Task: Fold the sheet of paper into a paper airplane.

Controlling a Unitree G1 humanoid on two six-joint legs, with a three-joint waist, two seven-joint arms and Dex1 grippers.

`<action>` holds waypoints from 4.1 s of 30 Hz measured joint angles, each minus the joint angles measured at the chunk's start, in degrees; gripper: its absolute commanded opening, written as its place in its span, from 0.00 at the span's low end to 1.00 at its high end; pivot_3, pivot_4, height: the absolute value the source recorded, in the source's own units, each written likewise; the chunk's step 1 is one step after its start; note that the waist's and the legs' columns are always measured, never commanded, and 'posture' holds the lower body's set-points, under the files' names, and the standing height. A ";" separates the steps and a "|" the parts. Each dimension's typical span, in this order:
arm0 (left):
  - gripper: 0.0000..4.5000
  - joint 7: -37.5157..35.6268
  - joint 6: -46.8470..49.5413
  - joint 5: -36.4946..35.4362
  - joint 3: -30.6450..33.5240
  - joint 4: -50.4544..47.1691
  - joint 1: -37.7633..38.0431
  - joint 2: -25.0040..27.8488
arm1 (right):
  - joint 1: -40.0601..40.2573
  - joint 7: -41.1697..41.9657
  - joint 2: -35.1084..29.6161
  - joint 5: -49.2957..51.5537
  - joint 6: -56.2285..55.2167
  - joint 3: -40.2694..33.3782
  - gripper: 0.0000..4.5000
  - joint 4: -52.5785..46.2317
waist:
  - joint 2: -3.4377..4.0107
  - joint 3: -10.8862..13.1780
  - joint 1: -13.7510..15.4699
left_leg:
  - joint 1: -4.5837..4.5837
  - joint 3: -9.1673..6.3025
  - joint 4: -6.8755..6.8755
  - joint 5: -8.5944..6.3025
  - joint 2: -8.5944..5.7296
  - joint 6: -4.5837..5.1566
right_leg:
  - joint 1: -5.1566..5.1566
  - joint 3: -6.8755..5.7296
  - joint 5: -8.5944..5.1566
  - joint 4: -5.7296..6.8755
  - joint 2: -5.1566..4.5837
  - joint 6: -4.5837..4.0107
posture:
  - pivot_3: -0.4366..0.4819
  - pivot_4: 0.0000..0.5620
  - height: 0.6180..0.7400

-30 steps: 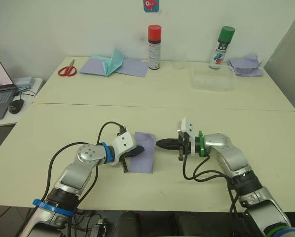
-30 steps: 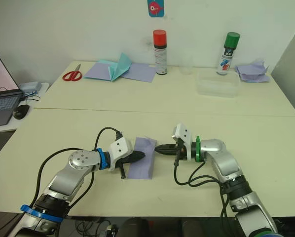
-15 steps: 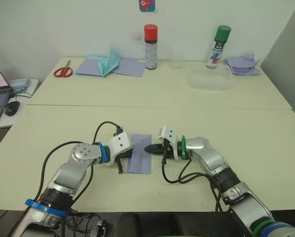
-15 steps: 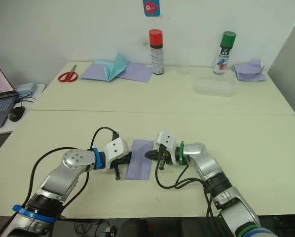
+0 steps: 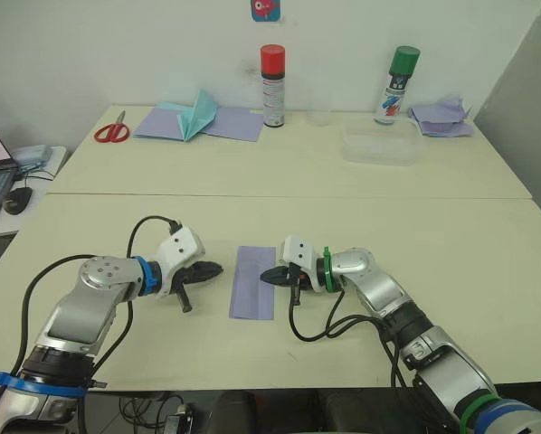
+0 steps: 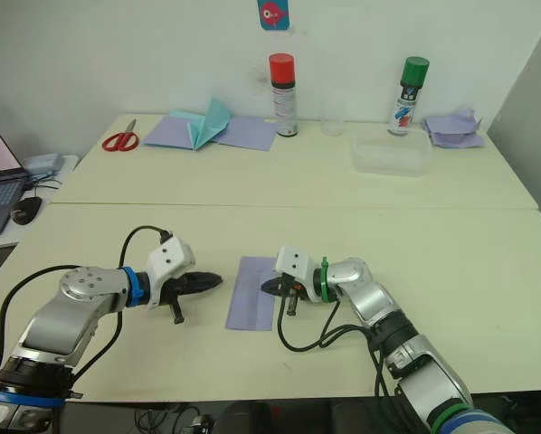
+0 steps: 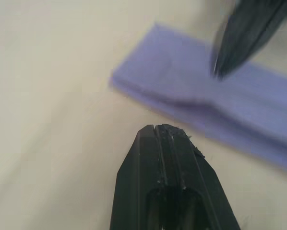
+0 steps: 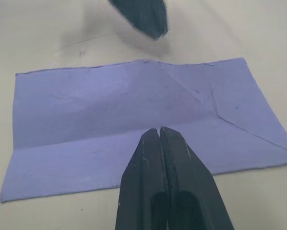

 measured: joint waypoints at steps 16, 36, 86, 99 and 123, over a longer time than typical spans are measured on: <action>0.00 -0.37 -5.95 5.36 -11.98 0.81 3.72 -0.85 | 2.73 1.58 -2.69 2.42 3.61 -1.71 0.00 -4.44 | -0.02 -0.06 0.78 | 0.03 -0.02 0.01 0.00 -0.09 0.00 | 0.08 0.01 -0.02 -0.07 -0.06 -0.03 | 0.48 0.27 1.00; 0.00 -1.41 -14.10 9.16 -14.41 6.44 1.62 -2.12 | 4.01 0.04 -2.62 5.39 10.97 -1.41 0.00 -7.14 | 0.15 -0.23 0.81 | 0.56 -0.02 -0.04 0.00 -0.10 0.00 | 0.64 0.02 -0.07 -0.14 -0.06 -0.01 | 0.48 0.27 1.00; 0.00 -3.83 -17.75 10.58 -15.18 8.67 0.11 -1.29 | 2.68 -4.19 -0.59 3.60 6.87 -5.91 0.00 -6.24 | 0.23 -0.23 0.55 | 0.54 -0.11 -0.16 -0.01 -0.06 0.00 | 0.64 0.14 -0.27 -0.16 -0.09 0.07 | 0.48 0.27 1.00; 0.00 -3.70 -17.98 10.69 -15.25 8.73 0.37 -1.11 | 10.57 8.27 -9.08 10.43 26.48 1.15 0.00 -22.78 | 0.30 -0.28 0.52 | 0.60 -0.18 -0.17 -0.02 -0.04 0.00 | 0.71 0.10 -0.51 -0.17 -0.13 0.13 | 0.48 0.27 1.00; 0.00 -3.69 -22.42 10.62 -14.31 10.69 0.25 -1.40 | 6.34 -3.78 -3.74 7.22 18.83 0.01 0.00 -15.87 | 0.29 -0.27 0.51 | 0.54 -0.15 -0.19 -0.03 -0.06 -0.02 | 0.63 0.12 -0.54 -0.21 -0.28 0.15 | 0.48 0.27 1.00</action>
